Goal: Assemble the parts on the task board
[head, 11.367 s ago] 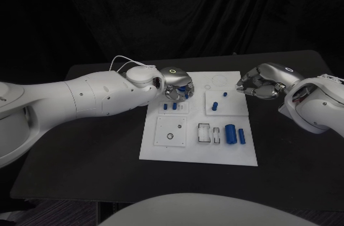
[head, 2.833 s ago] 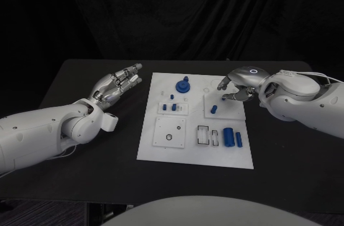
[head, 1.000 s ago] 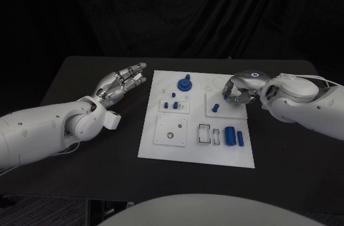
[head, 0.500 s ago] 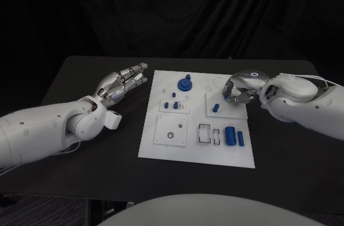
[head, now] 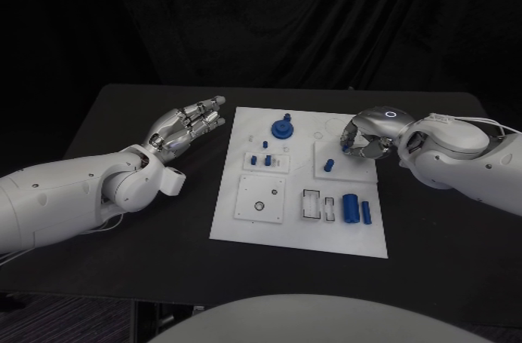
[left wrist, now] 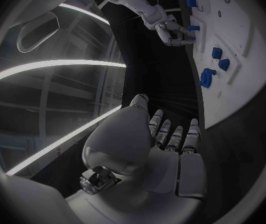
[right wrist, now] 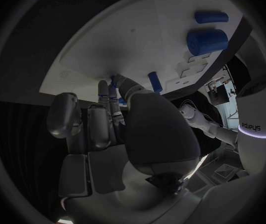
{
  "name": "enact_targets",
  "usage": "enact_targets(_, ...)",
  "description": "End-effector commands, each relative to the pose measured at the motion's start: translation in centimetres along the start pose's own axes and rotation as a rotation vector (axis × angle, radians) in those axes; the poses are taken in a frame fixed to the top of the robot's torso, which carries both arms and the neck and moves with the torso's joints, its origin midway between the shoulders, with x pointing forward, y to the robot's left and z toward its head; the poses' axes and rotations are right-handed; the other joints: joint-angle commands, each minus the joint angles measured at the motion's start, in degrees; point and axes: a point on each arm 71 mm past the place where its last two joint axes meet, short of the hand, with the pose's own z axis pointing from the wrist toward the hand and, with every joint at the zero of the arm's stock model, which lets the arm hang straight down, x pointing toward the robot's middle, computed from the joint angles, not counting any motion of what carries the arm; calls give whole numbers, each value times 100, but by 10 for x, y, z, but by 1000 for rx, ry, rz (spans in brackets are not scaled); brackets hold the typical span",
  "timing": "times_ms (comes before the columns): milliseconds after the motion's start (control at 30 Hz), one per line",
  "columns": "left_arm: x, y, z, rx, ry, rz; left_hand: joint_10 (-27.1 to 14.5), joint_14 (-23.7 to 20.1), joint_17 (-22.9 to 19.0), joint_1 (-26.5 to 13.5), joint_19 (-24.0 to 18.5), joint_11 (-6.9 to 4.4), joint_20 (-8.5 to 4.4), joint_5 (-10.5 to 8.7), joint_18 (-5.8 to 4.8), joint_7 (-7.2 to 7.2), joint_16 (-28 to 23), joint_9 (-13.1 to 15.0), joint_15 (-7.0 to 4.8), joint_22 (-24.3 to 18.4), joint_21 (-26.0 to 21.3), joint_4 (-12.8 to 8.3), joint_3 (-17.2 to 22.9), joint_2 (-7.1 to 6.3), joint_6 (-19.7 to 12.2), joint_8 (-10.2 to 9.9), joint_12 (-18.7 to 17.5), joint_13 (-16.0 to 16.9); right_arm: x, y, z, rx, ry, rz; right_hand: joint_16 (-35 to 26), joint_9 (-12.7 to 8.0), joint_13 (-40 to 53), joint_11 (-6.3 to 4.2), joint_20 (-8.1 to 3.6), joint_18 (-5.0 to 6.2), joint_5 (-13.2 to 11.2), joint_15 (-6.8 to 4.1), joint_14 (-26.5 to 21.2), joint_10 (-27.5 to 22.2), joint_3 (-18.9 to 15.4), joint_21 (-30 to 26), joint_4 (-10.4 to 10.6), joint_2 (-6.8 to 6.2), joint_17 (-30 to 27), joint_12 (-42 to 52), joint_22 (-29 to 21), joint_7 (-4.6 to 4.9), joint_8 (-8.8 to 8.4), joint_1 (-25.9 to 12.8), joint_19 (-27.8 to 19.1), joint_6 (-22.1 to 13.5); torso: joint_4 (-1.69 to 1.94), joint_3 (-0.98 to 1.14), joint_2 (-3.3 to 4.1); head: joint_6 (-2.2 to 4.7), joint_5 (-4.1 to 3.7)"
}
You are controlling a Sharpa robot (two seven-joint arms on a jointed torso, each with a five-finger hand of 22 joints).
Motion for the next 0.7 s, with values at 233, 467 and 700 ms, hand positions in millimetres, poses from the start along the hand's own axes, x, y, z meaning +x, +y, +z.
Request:
enact_targets(233, 1, -6, -1, 93, 8, -12, 2, 22, 10, 70, 22, 60, 55, 40, 122, 45, 36, 7, 50, 33, 39, -51, 10, -4, -3, 10, 30, 9, -23, 7, -3, -16, -88, -10, -14, 163, -31, -17, -23, -32, 37, -28, 32, 152, -13, 55, -42, 60, 6, -66, 896, -79, 69, 36, 49, 152, -18, -2, -2, 2, 27)
enact_targets(467, 1, -6, -1, 89, 8, -12, 7, 29, 12, 82, 40, 57, 69, 45, 127, 62, 38, 10, 59, 51, 47, -53, 13, -2, 14, 13, 33, 10, -39, 12, -8, -28, -129, -10, -3, 203, -48, -27, -27, -38, 36, -29, 43, 210, -29, 85, -49, 65, 18, -97, 904, -90, 96, 37, 67, 190, -32, -4, -3, 2, 52)
enact_targets(700, 1, -6, -1, 86, 10, -13, 8, 31, 12, 89, 48, 54, 79, 46, 130, 78, 38, 11, 65, 54, 50, -54, 15, 1, 21, 14, 35, 10, -47, 27, -13, -57, -152, 33, 25, 248, -63, -27, -24, -49, 36, -15, 66, 296, -46, 127, -65, 66, 56, -125, 916, -93, 120, 47, 92, 221, -28, -7, 0, 2, 62)
